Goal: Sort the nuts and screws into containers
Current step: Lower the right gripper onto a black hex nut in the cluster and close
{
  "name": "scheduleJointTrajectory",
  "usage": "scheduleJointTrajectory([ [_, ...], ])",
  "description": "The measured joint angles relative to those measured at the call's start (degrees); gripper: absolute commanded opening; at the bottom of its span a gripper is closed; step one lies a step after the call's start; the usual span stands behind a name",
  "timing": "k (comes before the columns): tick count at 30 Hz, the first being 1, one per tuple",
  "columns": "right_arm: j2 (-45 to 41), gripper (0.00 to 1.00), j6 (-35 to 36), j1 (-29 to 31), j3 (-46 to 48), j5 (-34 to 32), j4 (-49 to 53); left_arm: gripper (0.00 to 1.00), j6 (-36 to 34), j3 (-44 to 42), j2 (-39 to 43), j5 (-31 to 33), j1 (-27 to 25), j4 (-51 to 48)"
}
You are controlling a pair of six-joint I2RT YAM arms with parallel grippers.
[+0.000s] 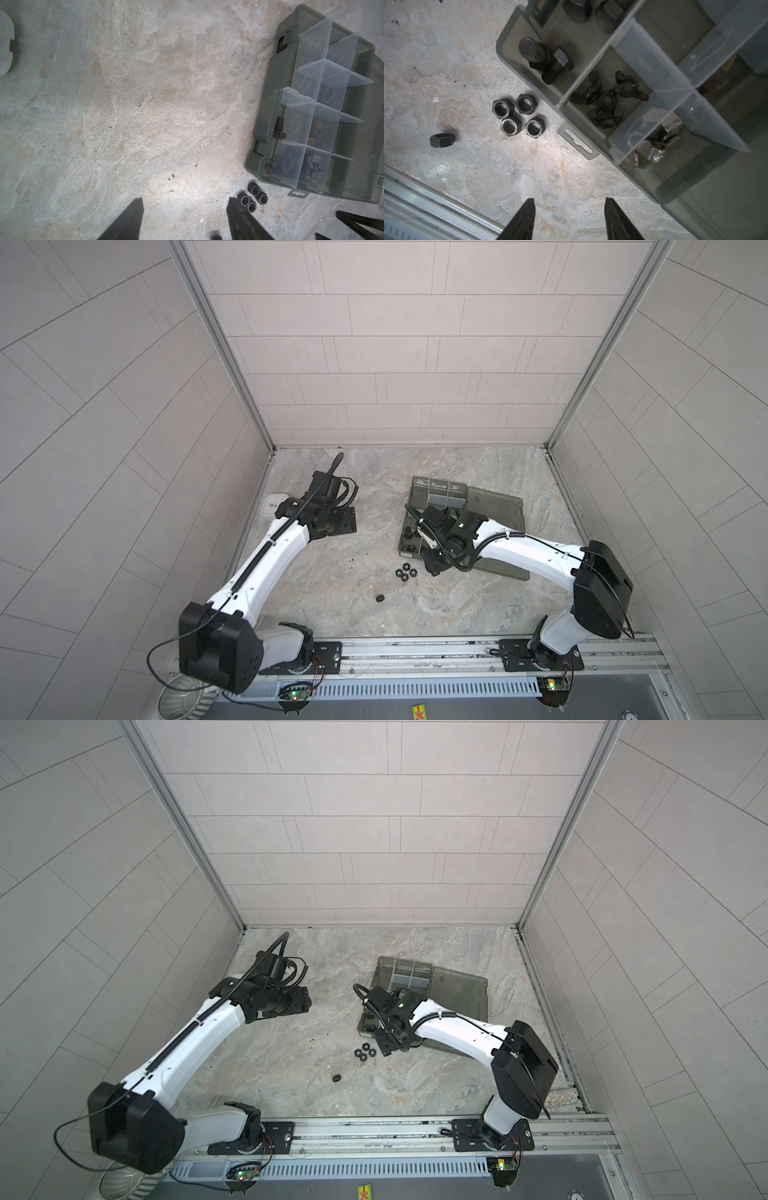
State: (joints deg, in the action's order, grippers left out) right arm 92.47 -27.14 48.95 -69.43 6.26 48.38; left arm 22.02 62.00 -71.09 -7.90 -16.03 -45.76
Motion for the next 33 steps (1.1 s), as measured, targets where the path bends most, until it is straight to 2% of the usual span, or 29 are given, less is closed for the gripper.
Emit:
scheduleJointTrajectory([
  [11,0.6,0.56,0.1,2.2,3.5,-0.1,-1.9,0.71,-0.2,-3.2,11.1,2.8,0.2,-1.5],
  [21,3.1,0.56,2.5,3.6,3.4,-0.1,-4.2,0.71,0.4,-4.2,16.3,6.1,0.2,-4.0],
  [33,4.6,0.58,3.2,3.7,3.2,-0.4,-5.2,0.71,0.4,-4.0,16.2,6.8,0.2,-5.2],
])
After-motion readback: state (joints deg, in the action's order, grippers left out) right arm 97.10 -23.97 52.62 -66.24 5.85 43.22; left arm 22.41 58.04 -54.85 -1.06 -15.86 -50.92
